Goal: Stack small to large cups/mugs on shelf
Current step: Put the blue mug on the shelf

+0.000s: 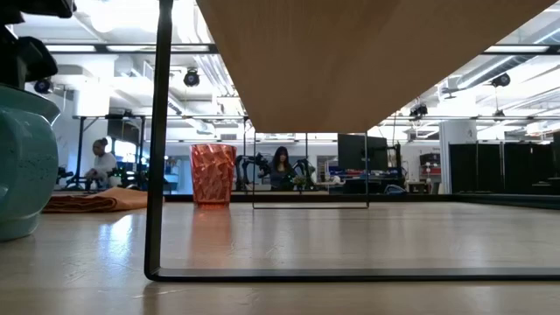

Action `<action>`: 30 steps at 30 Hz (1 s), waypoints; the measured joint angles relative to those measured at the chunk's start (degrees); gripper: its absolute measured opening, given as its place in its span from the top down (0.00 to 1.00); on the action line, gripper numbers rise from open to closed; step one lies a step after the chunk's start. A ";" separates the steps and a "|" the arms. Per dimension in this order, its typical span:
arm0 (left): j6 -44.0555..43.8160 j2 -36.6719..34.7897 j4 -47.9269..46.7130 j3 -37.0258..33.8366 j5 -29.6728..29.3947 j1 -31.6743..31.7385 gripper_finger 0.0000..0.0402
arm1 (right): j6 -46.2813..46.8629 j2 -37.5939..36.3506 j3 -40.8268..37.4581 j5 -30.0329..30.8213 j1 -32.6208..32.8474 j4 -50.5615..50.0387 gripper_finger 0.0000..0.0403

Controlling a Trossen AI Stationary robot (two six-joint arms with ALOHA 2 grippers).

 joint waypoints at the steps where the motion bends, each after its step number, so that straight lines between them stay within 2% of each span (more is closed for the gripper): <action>1: -0.01 0.21 0.16 0.00 -0.02 0.03 0.66 | -0.05 0.00 -0.07 0.00 0.08 -0.02 0.63; 8: -0.03 3.71 3.12 -0.83 1.03 0.03 0.66 | -0.13 0.00 -0.16 -0.09 0.76 0.00 0.63; 13: 0.04 8.23 2.90 -0.85 -1.79 0.10 0.66 | -0.42 0.00 -0.25 -0.18 1.21 -0.02 0.63; 16: 0.23 11.00 2.75 -0.83 -1.13 0.92 0.67 | -0.51 0.00 -0.27 -0.20 1.48 -0.04 0.63; 19: 2.23 12.80 4.25 -0.58 2.33 1.88 0.74 | -0.51 0.00 -0.27 -0.20 1.75 -0.11 0.63; 23: 3.27 13.60 7.32 -0.48 4.76 3.40 0.95 | -0.45 0.00 -0.27 -0.47 2.31 -0.17 0.63; 30: 6.08 7.88 1.92 3.60 5.19 8.85 0.98 | 4.79 -0.27 -0.27 0.08 5.67 -4.99 0.65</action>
